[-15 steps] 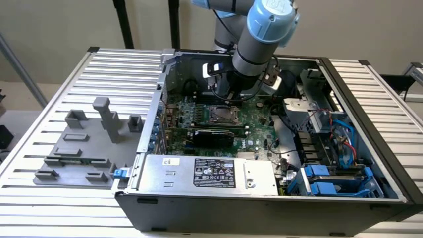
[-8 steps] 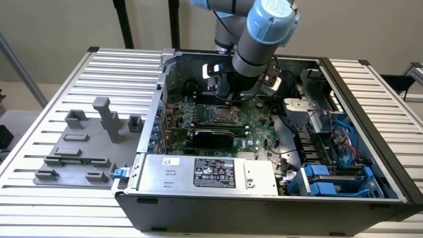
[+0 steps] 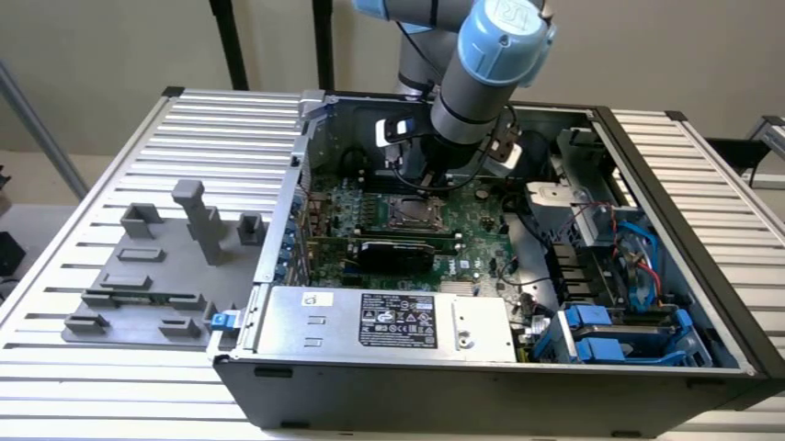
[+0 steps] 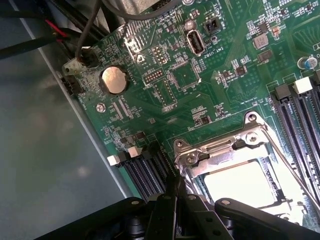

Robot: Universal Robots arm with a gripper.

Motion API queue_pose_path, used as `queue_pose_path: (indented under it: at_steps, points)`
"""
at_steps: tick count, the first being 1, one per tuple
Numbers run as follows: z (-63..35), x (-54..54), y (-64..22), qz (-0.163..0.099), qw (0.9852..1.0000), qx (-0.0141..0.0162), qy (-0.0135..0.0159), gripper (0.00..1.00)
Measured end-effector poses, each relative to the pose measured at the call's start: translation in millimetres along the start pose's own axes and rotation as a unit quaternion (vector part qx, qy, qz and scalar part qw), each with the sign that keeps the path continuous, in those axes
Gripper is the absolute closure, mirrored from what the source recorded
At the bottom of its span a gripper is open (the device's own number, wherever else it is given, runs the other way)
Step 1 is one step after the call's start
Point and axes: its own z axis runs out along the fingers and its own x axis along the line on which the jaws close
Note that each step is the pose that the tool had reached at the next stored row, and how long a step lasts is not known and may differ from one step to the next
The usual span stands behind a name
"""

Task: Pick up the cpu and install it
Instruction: 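Install the first cpu locking lever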

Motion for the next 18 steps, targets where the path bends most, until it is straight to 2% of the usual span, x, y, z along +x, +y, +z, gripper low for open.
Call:
queue_pose_path:
  at_steps: [2, 7, 12, 18]
  points:
    - [0.1, 0.0, 0.0, 0.0, 1.0, 0.0006, 0.0013, 0.89]
    - [-1.0, 0.5, -0.3, 0.0, 1.0, 0.0019, 0.002, 0.89]
    - [-3.0, 0.7, -0.8, 0.0, 1.0, 0.0031, 0.0013, 0.89]
    - [-13.7, 0.2, -1.8, 0.002, 1.0, 0.0063, -0.0003, 0.89]
